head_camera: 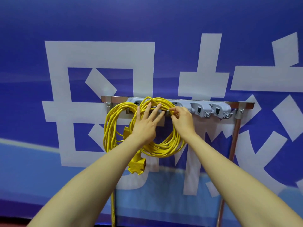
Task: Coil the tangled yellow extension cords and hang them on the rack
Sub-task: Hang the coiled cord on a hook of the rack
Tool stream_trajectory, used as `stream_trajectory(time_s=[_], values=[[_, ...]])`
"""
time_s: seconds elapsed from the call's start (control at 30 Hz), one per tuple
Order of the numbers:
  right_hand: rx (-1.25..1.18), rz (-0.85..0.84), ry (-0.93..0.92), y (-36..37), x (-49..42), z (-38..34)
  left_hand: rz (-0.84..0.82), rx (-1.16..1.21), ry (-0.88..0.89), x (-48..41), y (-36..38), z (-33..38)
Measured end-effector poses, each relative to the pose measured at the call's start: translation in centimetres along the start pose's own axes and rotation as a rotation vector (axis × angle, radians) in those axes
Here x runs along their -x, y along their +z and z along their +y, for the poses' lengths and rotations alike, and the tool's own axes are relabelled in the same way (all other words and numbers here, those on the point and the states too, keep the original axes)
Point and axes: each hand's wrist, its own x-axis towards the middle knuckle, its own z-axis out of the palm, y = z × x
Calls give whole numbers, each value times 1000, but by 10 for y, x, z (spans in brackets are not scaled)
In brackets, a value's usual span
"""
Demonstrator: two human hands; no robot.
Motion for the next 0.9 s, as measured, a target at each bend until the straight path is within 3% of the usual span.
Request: stream_trajectory(time_s=[0.37, 0.63, 0.9], values=[[188, -134, -42, -16, 15, -10, -81, 24, 20, 25, -10, -18], [261, -162, -162, -26, 42, -26, -104, 197, -67, 50, -27, -16], [284, -195, -313, -15, 152, -26, 189, 357, -11, 156, 9, 18]])
